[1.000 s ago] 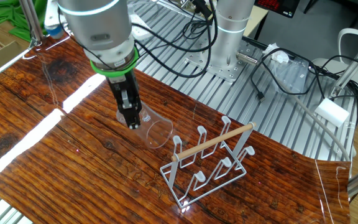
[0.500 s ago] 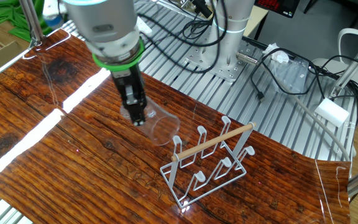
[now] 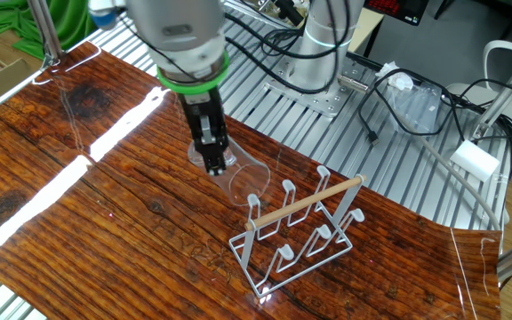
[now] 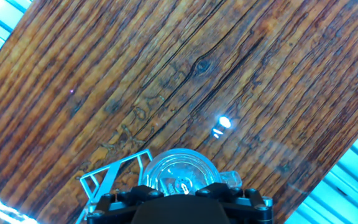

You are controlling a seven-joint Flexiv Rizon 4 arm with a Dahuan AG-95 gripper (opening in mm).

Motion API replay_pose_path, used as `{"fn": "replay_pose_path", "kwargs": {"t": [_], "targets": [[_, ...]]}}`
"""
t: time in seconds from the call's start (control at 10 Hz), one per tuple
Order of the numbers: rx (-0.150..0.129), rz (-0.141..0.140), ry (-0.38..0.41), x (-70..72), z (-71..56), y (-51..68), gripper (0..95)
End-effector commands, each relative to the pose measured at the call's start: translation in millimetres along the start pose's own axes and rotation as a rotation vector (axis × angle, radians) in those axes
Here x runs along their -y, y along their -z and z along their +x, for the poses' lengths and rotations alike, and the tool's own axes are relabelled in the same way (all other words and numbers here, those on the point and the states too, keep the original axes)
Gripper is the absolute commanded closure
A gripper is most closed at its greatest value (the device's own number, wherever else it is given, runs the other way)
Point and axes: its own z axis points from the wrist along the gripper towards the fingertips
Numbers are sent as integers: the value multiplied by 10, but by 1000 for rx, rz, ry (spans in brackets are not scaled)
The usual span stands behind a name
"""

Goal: Put the cup on the cup rack

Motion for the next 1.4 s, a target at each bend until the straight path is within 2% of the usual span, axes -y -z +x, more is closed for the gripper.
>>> {"fn": "replay_pose_path", "kwargs": {"t": [0.1,0.3,1.0,1.2,1.4], "targets": [[27,4,-3,0,68,-30,950],[33,-5,-4,-7,86,-43,950],[96,-14,-28,-165,136,-185,950],[142,-12,-24,-190,176,-263,950],[173,-21,-29,-210,235,-375,950]]}}
